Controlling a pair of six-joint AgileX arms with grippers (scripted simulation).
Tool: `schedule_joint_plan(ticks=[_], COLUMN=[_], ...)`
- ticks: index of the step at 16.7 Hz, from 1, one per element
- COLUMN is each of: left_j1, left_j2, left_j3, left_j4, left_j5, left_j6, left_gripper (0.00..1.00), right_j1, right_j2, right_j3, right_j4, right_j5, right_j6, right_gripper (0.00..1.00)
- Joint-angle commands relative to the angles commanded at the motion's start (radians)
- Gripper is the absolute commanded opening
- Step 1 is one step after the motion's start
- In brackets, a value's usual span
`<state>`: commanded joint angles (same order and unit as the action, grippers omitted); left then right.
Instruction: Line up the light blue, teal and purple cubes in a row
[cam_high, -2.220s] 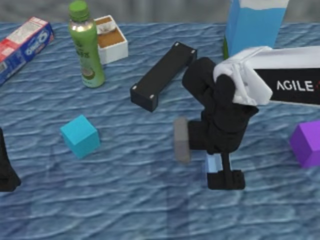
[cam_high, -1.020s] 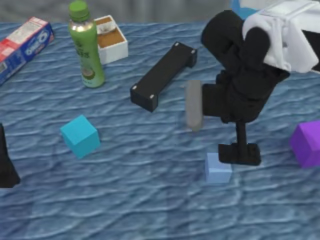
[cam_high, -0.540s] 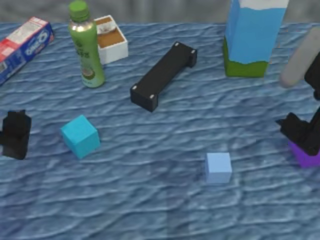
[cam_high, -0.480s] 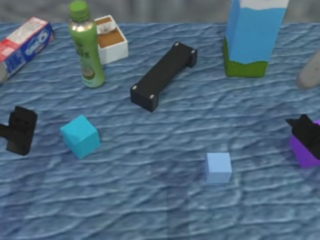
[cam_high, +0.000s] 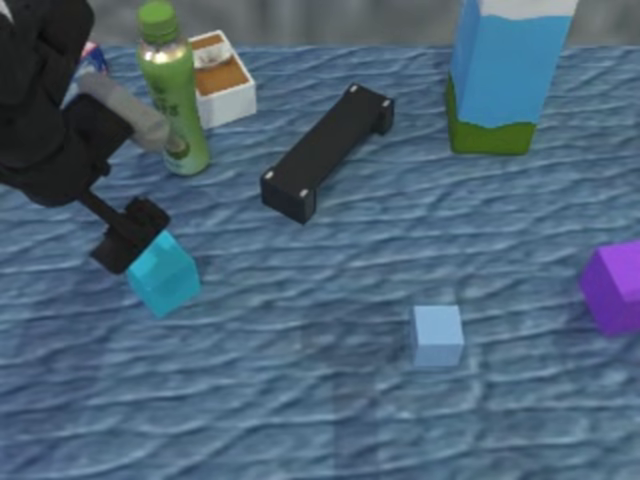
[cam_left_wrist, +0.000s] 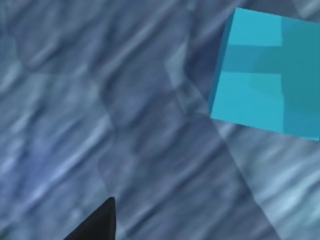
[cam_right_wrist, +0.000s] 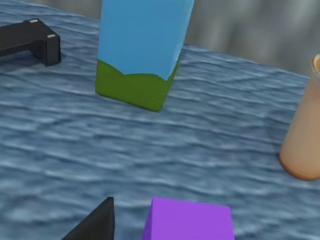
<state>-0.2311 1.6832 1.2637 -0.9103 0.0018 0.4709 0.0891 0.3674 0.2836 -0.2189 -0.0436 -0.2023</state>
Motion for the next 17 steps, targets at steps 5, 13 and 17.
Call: schedule_joint_plan(ticks=[5, 13, 17], left_j1=[-0.043, -0.049, -0.052], left_j2=[0.284, 0.350, 0.382], left_j3=[0.237, 0.304, 0.255], left_j4=[-0.156, -0.193, -0.117], left_j5=[0.000, 0.000, 0.000], left_j6=[0.086, 0.108, 0.111], left_gripper=[1.00, 1.00, 1.00], right_j1=[-0.065, -0.079, -0.079], right_j2=[-0.290, -0.367, -0.367], right_j3=[-0.229, -0.284, -0.284], right_j4=[0.172, 0.219, 0.219], right_j5=[0.032, 0.044, 0.044], right_j6=[0.159, 0.202, 0.202], right_gripper=[1.00, 1.00, 1.00])
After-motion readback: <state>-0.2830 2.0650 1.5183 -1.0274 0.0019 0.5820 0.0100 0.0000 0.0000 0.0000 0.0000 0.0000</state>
